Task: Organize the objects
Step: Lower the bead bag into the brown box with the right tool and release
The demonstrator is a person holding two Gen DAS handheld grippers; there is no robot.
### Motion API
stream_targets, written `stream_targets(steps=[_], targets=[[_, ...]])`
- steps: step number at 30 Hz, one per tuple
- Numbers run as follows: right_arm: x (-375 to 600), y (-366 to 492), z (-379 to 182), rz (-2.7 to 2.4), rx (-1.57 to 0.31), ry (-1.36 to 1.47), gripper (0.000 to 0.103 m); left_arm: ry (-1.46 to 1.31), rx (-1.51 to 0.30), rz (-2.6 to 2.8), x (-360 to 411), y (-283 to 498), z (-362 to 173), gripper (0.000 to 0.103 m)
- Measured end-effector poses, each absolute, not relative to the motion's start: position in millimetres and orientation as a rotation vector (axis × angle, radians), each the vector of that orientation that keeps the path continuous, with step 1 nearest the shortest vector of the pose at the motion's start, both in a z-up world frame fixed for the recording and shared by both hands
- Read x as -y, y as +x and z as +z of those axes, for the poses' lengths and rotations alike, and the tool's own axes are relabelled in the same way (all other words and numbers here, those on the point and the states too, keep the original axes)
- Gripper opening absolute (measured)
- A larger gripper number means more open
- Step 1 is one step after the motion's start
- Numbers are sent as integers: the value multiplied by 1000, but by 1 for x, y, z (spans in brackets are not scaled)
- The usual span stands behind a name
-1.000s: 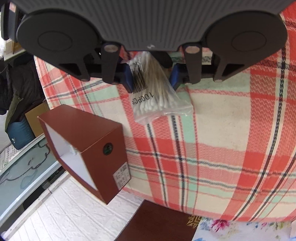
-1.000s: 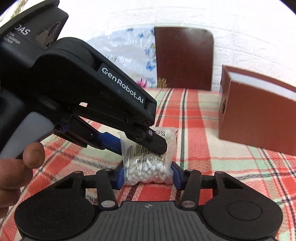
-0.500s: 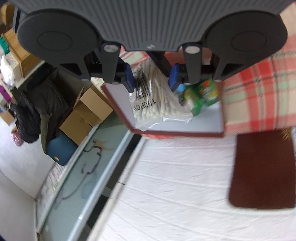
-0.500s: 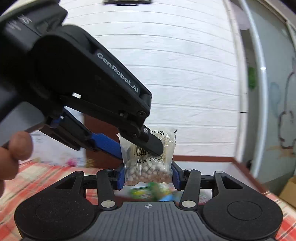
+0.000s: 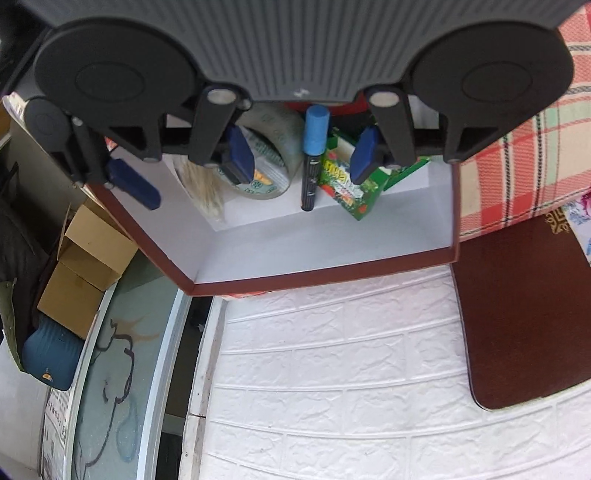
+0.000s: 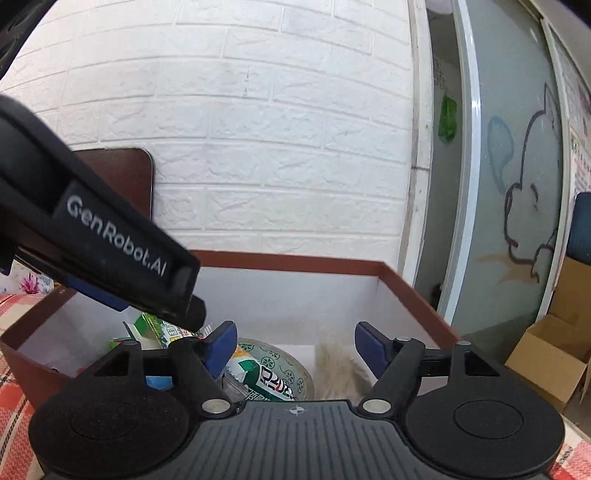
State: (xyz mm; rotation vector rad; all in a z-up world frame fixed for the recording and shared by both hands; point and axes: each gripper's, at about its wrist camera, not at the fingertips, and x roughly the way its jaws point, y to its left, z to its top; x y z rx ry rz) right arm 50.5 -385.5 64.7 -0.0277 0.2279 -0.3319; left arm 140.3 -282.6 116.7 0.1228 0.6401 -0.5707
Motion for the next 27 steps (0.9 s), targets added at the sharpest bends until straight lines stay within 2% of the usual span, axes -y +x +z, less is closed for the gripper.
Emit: stream_targets(steps=[11,21,27], targets=[[330,-25,80,-349,-167,86,80,120,-588,-522,219,90,128,66],[305,-51,62,-281,-330,240,84,127,-653,-382,140,48,100,72],[288,-63,68,-243,-383,313,88,119,-632,-322,110,31,95,93]])
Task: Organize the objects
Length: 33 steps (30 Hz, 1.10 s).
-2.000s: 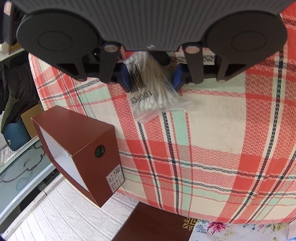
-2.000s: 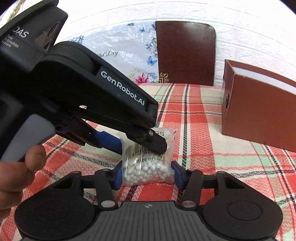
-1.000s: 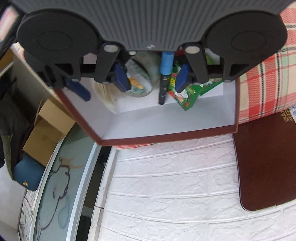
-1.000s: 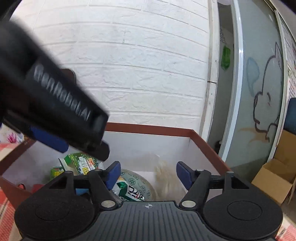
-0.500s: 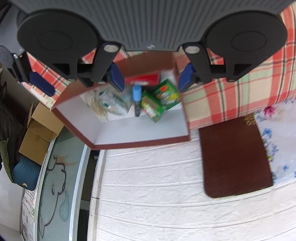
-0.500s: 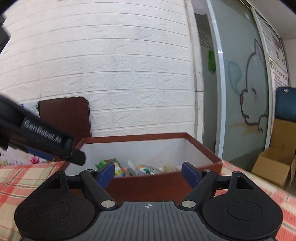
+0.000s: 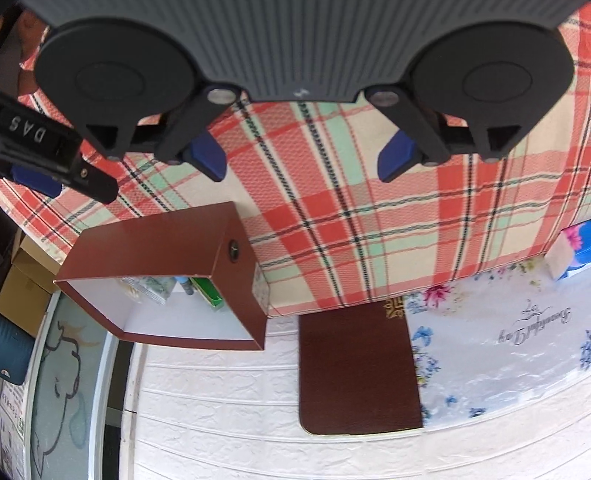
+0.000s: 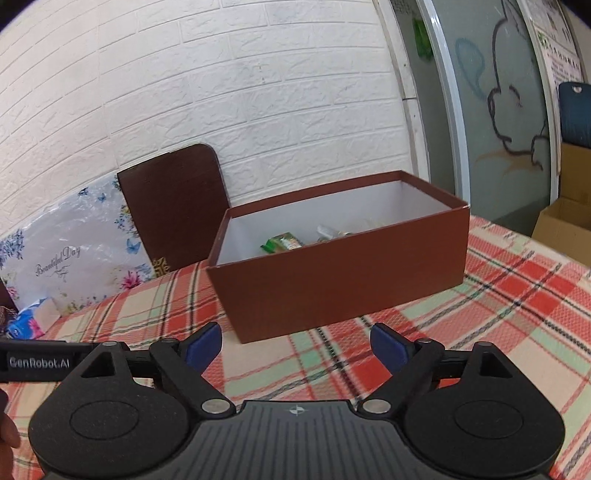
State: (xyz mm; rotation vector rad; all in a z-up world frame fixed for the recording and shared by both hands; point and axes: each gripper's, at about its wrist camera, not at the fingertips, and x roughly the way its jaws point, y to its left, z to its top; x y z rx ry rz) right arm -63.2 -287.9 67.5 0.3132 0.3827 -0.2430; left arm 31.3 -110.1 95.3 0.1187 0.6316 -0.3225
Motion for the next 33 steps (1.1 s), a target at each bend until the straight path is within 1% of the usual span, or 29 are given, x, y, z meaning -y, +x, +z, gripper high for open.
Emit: stream_targets(steps=[1,6,8,12,20,26,33], targets=[[285,-64,69,-241,-385,316,89,117,-628,-318,107,30,95,96],[271,-71,82,-236,-381,314,91,94,-630,-323,96,24,95,99],[266,-74,85,-237,-376,309,91,87,-630,-325,94,22,95,103],[258,-76,88,-240,-375,303,95,79,-634,-325,89,18,94,103],[240,-74,87,-220,-396,262,95,59,-669,-297,77,17,87,103],[229,-74,88,-215,-390,222,95,86,-650,-232,70,15,86,103],[226,-70,86,-214,-406,213,96,42,-671,-194,57,22,80,103]])
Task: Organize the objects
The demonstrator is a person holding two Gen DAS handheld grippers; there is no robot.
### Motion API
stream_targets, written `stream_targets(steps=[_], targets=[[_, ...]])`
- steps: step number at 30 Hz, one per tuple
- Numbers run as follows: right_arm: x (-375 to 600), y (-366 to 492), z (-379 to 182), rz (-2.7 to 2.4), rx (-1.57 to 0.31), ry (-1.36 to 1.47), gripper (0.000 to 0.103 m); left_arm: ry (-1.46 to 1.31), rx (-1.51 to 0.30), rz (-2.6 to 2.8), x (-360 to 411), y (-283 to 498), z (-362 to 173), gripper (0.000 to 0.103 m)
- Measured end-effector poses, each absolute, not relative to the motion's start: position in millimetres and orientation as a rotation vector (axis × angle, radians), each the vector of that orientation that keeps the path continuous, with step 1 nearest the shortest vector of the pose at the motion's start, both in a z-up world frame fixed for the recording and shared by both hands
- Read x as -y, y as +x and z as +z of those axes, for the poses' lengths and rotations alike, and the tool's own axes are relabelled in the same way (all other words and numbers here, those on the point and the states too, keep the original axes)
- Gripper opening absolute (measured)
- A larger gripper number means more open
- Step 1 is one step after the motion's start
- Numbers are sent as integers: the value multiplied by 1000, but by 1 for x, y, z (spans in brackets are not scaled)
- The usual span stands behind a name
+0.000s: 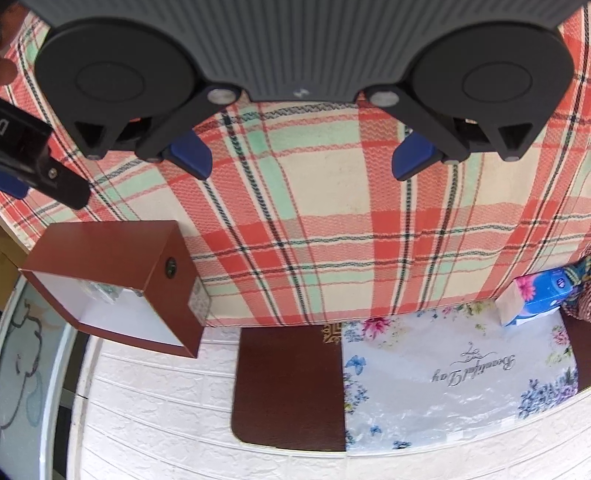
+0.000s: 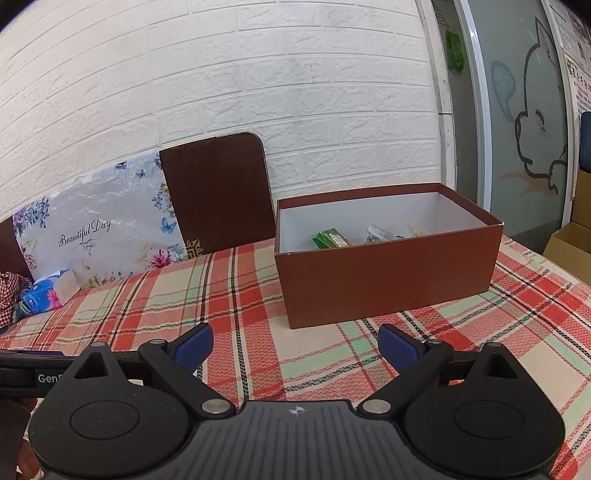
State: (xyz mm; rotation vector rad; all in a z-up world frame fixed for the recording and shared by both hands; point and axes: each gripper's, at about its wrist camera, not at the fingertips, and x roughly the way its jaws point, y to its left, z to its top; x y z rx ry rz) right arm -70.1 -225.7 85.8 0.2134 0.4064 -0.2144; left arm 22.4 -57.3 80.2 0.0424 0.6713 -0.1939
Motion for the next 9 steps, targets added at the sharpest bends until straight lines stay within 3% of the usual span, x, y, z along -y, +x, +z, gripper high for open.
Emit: stream_targets(steps=[9], targets=[[224,-69,83,-214,-413,210,96,42,-660,-227,58,20,82,103]])
